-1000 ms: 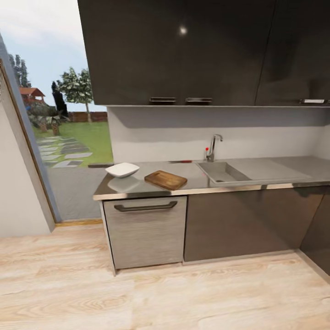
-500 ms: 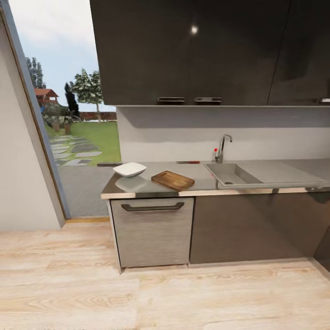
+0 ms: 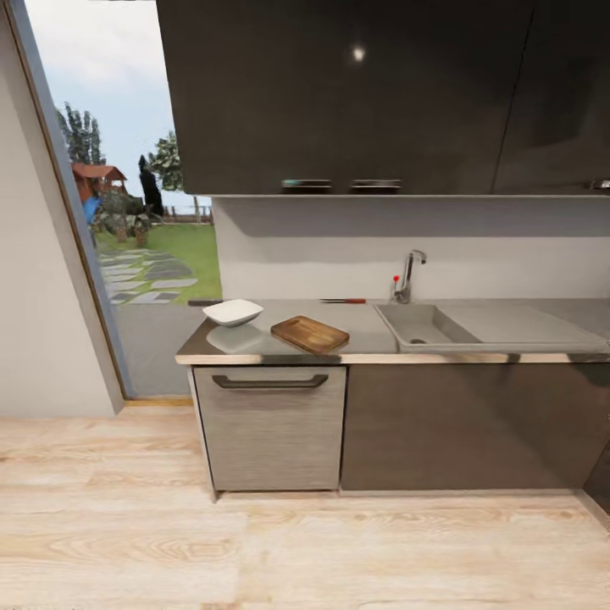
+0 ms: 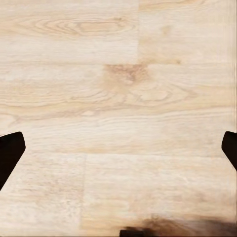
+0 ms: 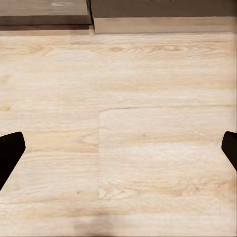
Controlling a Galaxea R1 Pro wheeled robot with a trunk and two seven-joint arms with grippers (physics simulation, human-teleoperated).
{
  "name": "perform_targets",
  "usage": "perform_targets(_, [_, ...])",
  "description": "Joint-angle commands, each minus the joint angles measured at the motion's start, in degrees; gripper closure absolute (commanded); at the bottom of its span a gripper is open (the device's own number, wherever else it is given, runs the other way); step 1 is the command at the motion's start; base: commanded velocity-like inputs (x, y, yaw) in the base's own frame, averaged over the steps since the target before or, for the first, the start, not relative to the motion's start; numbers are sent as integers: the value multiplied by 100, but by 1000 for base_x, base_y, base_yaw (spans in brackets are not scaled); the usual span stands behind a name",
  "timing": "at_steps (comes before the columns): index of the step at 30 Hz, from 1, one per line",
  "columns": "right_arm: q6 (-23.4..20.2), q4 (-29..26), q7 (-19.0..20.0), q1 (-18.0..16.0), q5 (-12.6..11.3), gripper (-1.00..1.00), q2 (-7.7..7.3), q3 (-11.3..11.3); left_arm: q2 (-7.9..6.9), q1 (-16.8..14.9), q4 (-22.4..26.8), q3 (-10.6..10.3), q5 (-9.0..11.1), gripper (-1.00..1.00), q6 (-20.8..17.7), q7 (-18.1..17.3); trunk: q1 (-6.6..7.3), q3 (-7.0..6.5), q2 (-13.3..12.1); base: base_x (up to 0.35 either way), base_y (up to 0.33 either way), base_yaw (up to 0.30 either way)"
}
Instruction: In the kitchen, take the Vidalia onion out of the sink, dice it on the chopping board with the paring knife, put the diced onion into the bowl on the countertop, then place both the paring knife and the chopping board into the sink.
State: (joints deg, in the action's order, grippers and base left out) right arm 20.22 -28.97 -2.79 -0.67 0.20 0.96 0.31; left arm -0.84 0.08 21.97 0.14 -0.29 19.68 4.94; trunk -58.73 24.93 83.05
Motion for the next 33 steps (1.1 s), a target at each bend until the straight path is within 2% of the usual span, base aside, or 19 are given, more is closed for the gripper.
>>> perform_targets(1, [17, 5, -20, -2, 5, -100, 1, 4, 3, 1, -34, 3, -5, -100, 9, 16, 0, 5, 3, 40, -324, 6])
perform_targets(10, [17, 5, -20, -3, 5, -100, 1, 4, 3, 1, -52, 7, -6, -100, 9, 16, 0, 5, 3, 96, -325, 1])
perform_targets(17, [17, 9, -20, -3, 6, -100, 3, 4, -4, 1, -53, 12, -14, -100, 9, 16, 0, 5, 3, 222, -248, 33])
perform_targets(28, [17, 9, -20, -3, 6, -100, 10, 4, -4, 1, -53, 13, -14, -100, 17, 16, 0, 5, 3, 306, -41, 158])
perform_targets(33, [17, 7, -20, -2, 6, -100, 5, 4, -11, 1, -53, 13, -14, -100, 39, 16, 0, 5, 3, 112, -1, 57])
